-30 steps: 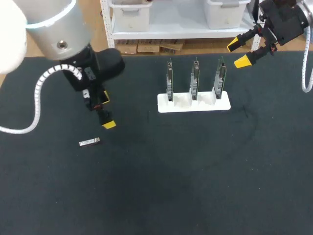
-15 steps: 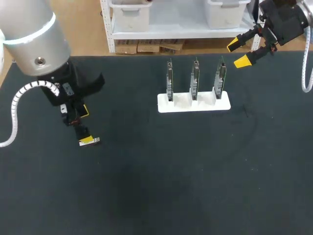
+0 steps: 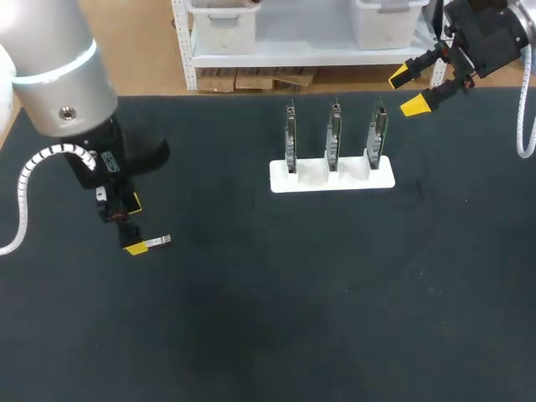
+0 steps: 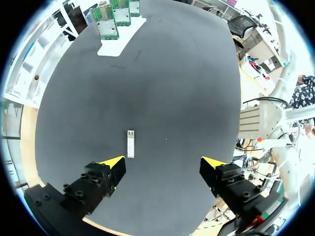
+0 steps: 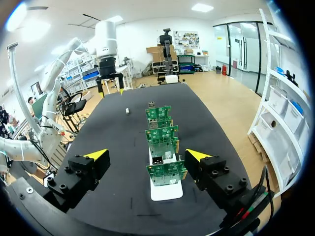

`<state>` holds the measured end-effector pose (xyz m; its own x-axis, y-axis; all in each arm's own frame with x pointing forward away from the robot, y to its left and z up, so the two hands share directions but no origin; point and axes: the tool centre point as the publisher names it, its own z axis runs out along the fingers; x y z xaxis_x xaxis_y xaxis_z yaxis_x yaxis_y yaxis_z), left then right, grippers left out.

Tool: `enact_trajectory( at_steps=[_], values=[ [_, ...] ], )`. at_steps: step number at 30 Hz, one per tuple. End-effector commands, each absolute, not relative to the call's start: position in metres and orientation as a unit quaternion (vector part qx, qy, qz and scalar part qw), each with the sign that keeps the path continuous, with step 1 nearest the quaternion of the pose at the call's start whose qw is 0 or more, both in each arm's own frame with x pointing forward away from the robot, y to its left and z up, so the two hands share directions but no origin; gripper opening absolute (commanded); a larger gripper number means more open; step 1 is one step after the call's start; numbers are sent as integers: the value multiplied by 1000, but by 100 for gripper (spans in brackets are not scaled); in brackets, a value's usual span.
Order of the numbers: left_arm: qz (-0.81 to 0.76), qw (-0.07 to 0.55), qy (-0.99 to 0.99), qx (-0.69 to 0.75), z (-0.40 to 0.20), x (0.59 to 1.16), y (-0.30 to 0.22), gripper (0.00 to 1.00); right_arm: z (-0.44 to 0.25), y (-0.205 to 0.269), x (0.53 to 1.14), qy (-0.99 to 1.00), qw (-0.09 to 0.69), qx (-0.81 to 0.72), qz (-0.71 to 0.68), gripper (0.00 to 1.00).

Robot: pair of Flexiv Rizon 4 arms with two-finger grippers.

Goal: Pick up the optical module with the left hand, and insert it into the network port with the right hand.

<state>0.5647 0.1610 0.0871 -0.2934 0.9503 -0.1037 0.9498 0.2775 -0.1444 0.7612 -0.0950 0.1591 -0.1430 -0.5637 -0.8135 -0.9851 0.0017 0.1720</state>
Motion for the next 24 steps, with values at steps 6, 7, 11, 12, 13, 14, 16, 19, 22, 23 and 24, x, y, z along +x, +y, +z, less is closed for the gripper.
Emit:
enact_trajectory(
  at_steps=[6, 7, 11, 12, 13, 14, 16, 19, 22, 23, 24],
  values=[
    [93, -1, -800, -593, 82, 568, 161, 100, 160, -95, 760, 653, 276, -593, 381, 100],
    [93, -1, -800, -593, 82, 568, 161, 100, 160, -95, 760, 653, 276, -593, 381, 100],
    [93, -1, -800, -593, 82, 568, 161, 100, 160, -95, 760, 653, 276, -593, 381, 100],
    [93, -1, -800, -593, 82, 568, 161, 100, 160, -95, 760, 653, 276, -593, 381, 100],
    [93, -1, -800, -593, 82, 568, 161, 100, 160, -95, 760, 653, 276, -593, 381, 100],
    [93, -1, -800, -593, 82, 568, 161, 100, 160, -95, 760, 653, 276, -593, 381, 100],
    [93, -1, -800, -593, 82, 568, 161, 100, 160, -95, 760, 653, 276, -593, 381, 100],
    [74, 6, -795, -602, 80, 577, 154, 100, 160, -95, 760, 653, 276, -593, 381, 100],
    [59, 4, -787, -614, 75, 583, 153, 100, 160, -95, 760, 653, 276, -593, 381, 100],
    [58, 6, -788, -613, 72, 584, 153, 100, 160, -95, 760, 653, 276, -593, 381, 100],
    [52, 3, -781, -622, 70, 585, 153, 100, 160, -95, 760, 653, 276, -593, 381, 100]
  ],
)
